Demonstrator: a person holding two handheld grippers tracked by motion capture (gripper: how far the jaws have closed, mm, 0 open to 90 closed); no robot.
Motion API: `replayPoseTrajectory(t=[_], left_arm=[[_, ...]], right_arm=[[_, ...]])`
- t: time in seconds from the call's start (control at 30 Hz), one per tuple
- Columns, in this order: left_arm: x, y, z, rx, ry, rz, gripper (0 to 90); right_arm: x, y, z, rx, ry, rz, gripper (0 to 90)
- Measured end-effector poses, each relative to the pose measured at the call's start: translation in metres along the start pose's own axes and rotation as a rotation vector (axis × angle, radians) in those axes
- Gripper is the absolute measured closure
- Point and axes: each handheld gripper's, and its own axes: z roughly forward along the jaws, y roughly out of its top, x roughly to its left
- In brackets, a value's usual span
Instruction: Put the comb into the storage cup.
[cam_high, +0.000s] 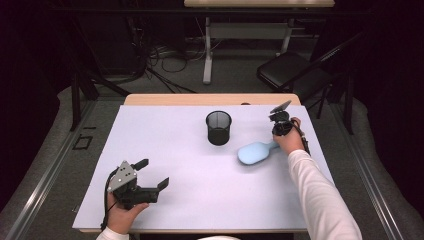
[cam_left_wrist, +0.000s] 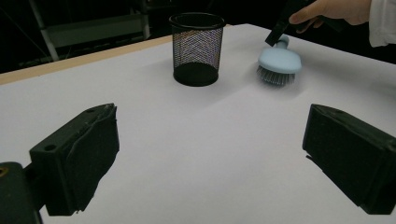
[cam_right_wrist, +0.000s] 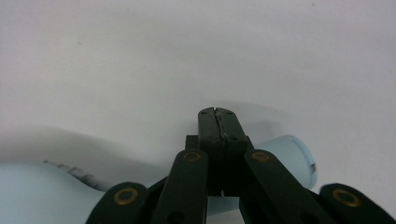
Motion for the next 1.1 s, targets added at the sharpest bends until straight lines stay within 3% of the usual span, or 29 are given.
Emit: replayPoseTrajectory(t=[0.13,0.3,0.53,0.57,0.63,0.8,1.03,1.1], left_arm=[[0.000,0.000,0.000,0.002,-0.002,0.001,4.0],[0.000,0.000,0.000,0.004,0.001,0.002,4.0],[-0.001,0.000,0.001,0.004,0.002,0.004,4.0],[-0.001,0.000,0.001,0.003,0.002,0.004,4.0],[-0.001,0.000,0.000,0.003,0.001,0.004,4.0],[0.000,0.000,0.000,0.004,0.005,0.003,4.0],[-0.001,0.000,0.001,0.006,0.004,0.003,4.0],[-0.001,0.000,0.001,0.006,0.004,0.002,4.0]], right_arm=[[-0.014,-0.011,-0.003,0.016,0.000,0.000,89.9],[-0.019,-0.023,-0.008,0.012,0.019,-0.031,89.9],[-0.018,-0.037,-0.015,0.013,0.034,-0.066,89.9],[-0.018,-0.041,-0.018,0.023,0.032,-0.091,89.9],[-0.016,-0.045,-0.022,0.039,0.032,-0.096,89.9],[-0.015,-0.057,-0.027,0.019,0.074,-0.125,89.8],[-0.007,-0.072,-0.033,0.045,0.100,-0.141,89.8],[-0.004,-0.079,-0.034,0.036,0.132,-0.158,89.8]])
